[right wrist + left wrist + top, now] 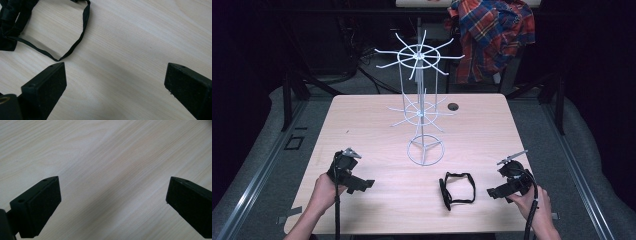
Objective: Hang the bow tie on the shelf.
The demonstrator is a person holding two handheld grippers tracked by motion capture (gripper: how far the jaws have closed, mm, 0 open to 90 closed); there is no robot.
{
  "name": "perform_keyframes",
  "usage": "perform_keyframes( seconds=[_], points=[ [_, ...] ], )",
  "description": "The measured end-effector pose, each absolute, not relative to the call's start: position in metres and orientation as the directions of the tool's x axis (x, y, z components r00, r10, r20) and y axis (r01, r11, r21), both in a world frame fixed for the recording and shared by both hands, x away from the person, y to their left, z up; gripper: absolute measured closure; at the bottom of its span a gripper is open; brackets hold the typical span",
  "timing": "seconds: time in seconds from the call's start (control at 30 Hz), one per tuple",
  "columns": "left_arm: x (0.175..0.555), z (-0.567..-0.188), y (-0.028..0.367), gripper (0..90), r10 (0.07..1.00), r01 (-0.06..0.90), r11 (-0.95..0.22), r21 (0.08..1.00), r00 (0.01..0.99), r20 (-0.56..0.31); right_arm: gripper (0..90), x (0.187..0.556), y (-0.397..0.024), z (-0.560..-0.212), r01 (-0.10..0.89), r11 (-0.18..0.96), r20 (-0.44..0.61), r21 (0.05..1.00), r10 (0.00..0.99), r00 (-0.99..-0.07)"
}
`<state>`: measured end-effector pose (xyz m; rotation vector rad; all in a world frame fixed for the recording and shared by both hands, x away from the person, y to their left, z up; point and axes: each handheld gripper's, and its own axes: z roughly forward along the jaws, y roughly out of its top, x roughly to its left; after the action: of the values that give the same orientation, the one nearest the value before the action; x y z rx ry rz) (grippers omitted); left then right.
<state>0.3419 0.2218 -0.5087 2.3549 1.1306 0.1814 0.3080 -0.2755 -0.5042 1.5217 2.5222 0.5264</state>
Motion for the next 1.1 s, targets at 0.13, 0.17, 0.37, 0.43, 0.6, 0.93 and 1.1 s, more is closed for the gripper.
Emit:
perform_keyframes(
  seconds=[0.13, 0.17, 0.37, 0.43, 0.6, 0.93, 1.1],
  points=[
    [0.342, -0.509, 0.22, 0.0, 0.757, 0.688, -0.521, 0.505, 0.646, -0.1, 3.2, 0.307, -0.275, -0.506, 0.829, 0.432, 0.049, 0.356, 0.877, -0.478],
    [0.342, -0.509, 0.219, 0.0, 0.756, 0.687, -0.522, 0.505, 0.647, -0.099, 3.2, 0.307, -0.275, -0.506, 0.829, 0.432, 0.049, 0.356, 0.877, -0.478],
    [0.342, -0.509, 0.222, 0.0, 0.763, 0.693, -0.512, 0.508, 0.638, -0.103, 3.0, 0.309, -0.273, -0.505, 0.826, 0.441, 0.048, 0.349, 0.873, -0.486],
    [0.341, -0.508, 0.221, 0.0, 0.761, 0.689, -0.515, 0.509, 0.641, -0.098, 2.6, 0.308, -0.271, -0.506, 0.829, 0.435, 0.061, 0.351, 0.873, -0.484],
    [0.342, -0.509, 0.22, 0.0, 0.76, 0.688, -0.516, 0.509, 0.643, -0.098, 2.0, 0.307, -0.27, -0.505, 0.825, 0.44, 0.053, 0.353, 0.871, -0.488],
    [0.342, -0.509, 0.22, 0.0, 0.761, 0.689, -0.516, 0.509, 0.641, -0.098, 0.8, 0.307, -0.261, -0.504, 0.815, 0.454, 0.064, 0.359, 0.859, -0.507],
    [0.342, -0.509, 0.22, 0.0, 0.761, 0.689, -0.515, 0.51, 0.641, -0.097, 0.8, 0.307, -0.258, -0.504, 0.811, 0.463, 0.056, 0.358, 0.856, -0.514]
  ],
)
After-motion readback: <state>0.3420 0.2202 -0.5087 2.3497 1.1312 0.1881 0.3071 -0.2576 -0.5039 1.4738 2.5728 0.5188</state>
